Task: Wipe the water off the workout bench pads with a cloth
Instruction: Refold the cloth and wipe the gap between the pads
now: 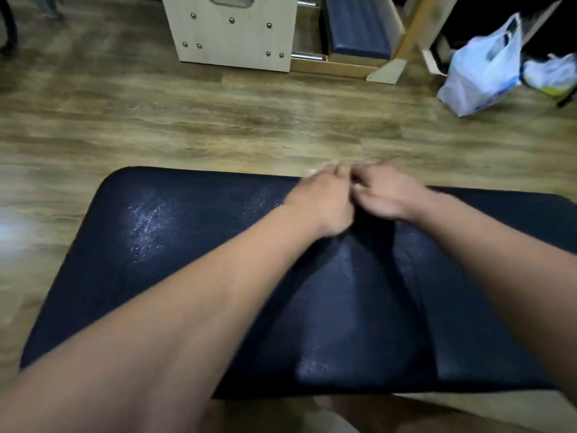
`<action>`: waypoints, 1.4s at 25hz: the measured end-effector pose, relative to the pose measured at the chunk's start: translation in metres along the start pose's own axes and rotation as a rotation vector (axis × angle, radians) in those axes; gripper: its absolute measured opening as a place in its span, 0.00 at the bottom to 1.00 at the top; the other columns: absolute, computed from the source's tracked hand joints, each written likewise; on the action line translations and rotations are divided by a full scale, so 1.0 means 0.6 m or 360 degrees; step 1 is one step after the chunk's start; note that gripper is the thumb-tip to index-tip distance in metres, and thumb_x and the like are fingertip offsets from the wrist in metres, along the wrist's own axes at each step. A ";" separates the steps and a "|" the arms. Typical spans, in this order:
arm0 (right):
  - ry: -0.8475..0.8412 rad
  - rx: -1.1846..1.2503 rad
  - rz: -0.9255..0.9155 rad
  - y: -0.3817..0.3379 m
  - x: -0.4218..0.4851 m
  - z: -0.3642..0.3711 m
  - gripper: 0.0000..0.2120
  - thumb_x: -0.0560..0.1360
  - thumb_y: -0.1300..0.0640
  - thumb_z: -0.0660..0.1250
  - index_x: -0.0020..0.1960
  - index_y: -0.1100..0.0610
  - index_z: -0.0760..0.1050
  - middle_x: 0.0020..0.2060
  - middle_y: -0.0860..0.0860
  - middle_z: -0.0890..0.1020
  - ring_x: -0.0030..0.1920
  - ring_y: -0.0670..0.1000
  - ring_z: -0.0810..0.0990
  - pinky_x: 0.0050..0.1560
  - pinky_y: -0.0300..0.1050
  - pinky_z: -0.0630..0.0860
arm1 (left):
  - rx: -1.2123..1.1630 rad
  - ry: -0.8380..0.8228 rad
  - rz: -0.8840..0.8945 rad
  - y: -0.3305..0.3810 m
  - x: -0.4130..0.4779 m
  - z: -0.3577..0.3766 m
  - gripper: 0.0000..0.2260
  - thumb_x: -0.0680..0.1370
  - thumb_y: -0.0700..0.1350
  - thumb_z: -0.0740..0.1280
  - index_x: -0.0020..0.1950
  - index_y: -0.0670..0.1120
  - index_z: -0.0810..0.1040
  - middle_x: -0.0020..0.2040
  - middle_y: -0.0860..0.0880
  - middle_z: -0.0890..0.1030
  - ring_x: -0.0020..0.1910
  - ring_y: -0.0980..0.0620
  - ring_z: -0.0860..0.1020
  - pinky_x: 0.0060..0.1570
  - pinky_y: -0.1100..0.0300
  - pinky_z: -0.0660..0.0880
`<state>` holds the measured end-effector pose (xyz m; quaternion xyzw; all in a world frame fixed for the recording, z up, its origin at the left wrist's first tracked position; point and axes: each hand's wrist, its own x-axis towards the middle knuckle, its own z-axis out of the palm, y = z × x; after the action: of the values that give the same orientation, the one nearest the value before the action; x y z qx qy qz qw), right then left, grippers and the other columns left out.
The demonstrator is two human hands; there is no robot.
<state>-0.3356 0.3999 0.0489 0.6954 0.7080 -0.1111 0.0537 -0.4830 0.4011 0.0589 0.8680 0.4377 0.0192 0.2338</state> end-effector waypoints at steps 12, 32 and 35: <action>-0.0159 0.0153 0.0400 0.303 -0.107 -0.015 0.30 0.75 0.29 0.47 0.66 0.42 0.72 0.68 0.50 0.76 0.67 0.56 0.73 0.64 0.49 0.68 | 0.0528 -0.0688 -0.0190 0.103 -0.095 0.038 0.63 0.57 0.67 0.78 0.76 0.63 0.33 0.77 0.56 0.29 0.74 0.27 0.37 0.65 0.27 0.61; 0.0133 0.0400 0.0917 0.529 -0.169 0.019 0.27 0.79 0.37 0.53 0.68 0.55 0.72 0.68 0.58 0.75 0.67 0.61 0.73 0.65 0.50 0.68 | 0.0554 -0.0844 -0.0409 0.106 -0.066 0.037 0.67 0.50 0.62 0.81 0.73 0.70 0.35 0.78 0.58 0.32 0.75 0.27 0.43 0.65 0.27 0.62; 0.0378 0.0384 0.0891 0.508 -0.175 0.033 0.22 0.81 0.42 0.52 0.66 0.52 0.73 0.65 0.60 0.76 0.64 0.63 0.73 0.62 0.53 0.69 | 0.0855 -0.0718 -0.0324 0.192 -0.082 0.048 0.64 0.56 0.60 0.81 0.78 0.59 0.40 0.80 0.54 0.37 0.76 0.30 0.47 0.64 0.28 0.65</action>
<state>-0.0304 0.2956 0.0287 0.8724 0.4725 -0.0930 -0.0836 -0.4198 0.2935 0.0902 0.8328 0.4487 -0.3117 0.0889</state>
